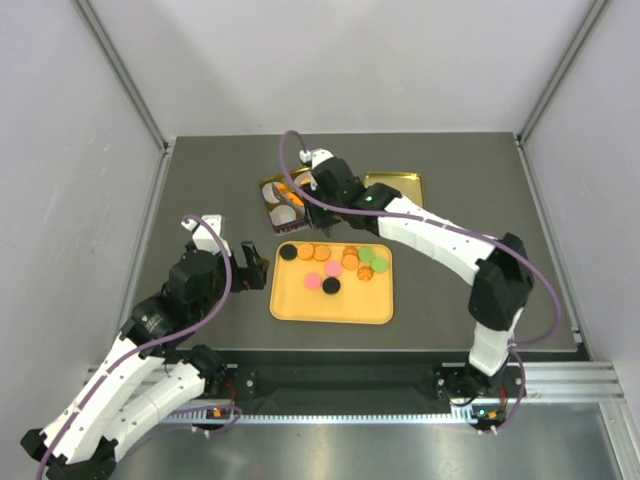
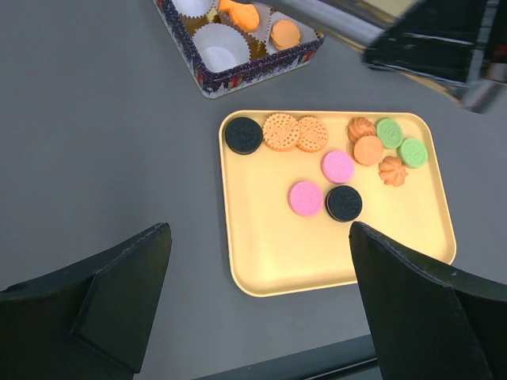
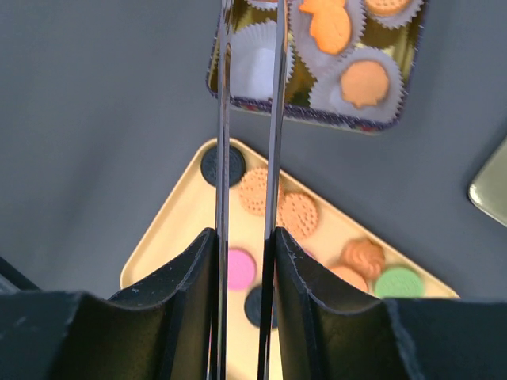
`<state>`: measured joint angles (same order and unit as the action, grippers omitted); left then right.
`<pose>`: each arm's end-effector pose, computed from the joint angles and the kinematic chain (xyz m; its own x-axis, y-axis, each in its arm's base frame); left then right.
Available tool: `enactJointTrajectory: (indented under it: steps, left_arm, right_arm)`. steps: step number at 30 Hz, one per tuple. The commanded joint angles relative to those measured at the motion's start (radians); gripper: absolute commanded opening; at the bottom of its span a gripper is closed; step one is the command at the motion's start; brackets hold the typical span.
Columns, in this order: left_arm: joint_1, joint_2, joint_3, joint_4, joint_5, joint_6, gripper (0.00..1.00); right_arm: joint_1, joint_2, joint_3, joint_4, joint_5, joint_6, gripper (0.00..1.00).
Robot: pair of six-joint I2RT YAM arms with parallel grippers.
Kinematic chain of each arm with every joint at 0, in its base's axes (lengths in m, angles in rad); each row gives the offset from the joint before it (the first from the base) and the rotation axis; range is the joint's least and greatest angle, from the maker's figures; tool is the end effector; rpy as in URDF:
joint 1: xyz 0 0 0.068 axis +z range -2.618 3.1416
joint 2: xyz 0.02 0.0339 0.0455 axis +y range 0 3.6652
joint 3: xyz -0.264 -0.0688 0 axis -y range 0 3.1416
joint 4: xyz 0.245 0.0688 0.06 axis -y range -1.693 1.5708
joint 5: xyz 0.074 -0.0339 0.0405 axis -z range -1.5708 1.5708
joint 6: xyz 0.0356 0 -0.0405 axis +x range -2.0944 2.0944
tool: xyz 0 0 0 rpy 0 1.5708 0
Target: Pack the cookies
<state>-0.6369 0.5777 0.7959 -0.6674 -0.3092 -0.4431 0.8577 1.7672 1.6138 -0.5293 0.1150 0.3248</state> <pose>0.1047 -0.0640 0.3224 -0.4638 -0.1649 -0.8705 0.1630 0.9499 -0.2668 0.2698 0.3057 0.3253 -0.6123 -0.2234 -0.7584 -0.5252 0.8320 0.1790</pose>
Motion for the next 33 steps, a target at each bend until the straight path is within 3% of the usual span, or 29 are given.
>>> enactJointTrajectory:
  steps: [1,12,33]
  left_arm:
    - [-0.003,-0.012,0.003,0.008,-0.014,-0.003,0.99]
    - [-0.003,-0.007,0.002,0.011,-0.007,0.000,0.99]
    - [-0.003,0.004,0.002,0.009,-0.013,-0.002,0.99]
  right_arm:
    - [-0.019,0.070,0.107,0.140,-0.041,-0.020,0.20]
    - [-0.042,0.254,0.253,0.161,-0.023,-0.001,0.21]
    - [-0.057,0.307,0.248,0.184,-0.037,0.010,0.25]
